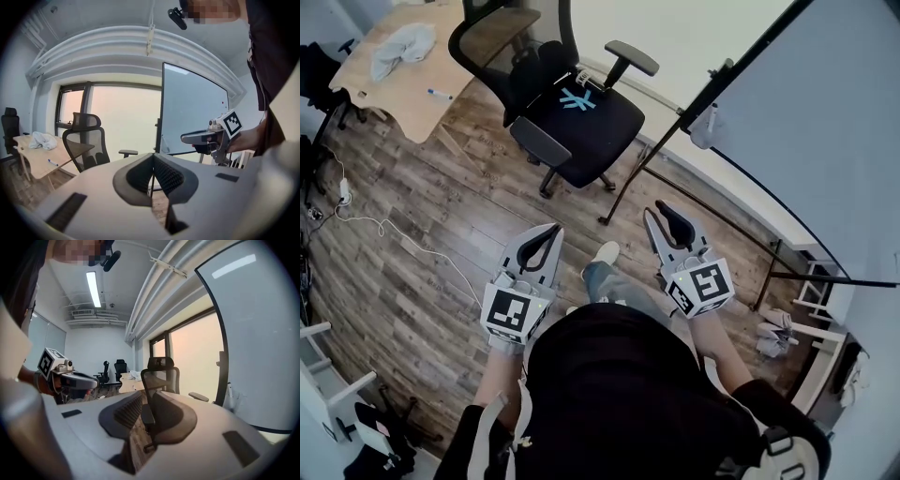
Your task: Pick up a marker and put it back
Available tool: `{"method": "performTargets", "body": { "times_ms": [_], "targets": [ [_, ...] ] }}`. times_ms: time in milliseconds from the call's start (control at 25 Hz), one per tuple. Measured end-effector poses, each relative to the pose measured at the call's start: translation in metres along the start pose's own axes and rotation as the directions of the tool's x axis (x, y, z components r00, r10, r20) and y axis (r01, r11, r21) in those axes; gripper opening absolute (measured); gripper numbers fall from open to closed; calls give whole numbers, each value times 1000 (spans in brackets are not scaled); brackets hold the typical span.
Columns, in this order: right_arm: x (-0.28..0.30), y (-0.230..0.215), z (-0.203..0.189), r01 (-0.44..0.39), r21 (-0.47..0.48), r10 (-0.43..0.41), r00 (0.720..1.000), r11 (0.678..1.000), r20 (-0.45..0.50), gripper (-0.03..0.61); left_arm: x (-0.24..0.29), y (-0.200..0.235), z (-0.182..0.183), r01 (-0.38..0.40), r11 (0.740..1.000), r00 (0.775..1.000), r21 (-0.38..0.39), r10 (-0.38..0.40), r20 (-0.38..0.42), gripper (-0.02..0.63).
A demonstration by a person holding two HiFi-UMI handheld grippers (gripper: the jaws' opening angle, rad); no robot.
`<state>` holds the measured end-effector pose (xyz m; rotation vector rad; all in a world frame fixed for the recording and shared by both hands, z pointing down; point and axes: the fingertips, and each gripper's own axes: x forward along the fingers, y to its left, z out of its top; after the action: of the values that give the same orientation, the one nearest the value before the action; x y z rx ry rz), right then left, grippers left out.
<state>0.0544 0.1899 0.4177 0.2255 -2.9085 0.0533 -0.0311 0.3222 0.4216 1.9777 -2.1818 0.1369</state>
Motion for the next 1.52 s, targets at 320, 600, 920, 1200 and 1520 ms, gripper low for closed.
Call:
{"method": "performTargets", "body": {
  "times_ms": [320,600,920,1200,1520],
  "targets": [
    [46,-76,15,8,38,-8,1000,999,-5,97,93,31,34,18,1000,1000,5,-18,12,8],
    [65,-140,22,53,58,-53,999,997,7,97,165,43,49,56,998,998,28,-56,8,8],
    [60,-194,16,167,93,-167,986,982,-3,97,217,33,55,136,989,990,48,-135,-24,8],
    [47,-224,5,282,134,-280,959,950,-30,97,253,19,64,251,965,968,69,-249,-46,8],
    [43,-251,1,438,171,-434,899,882,-63,97,297,15,73,419,903,907,100,-412,-82,8]
  ]
}}
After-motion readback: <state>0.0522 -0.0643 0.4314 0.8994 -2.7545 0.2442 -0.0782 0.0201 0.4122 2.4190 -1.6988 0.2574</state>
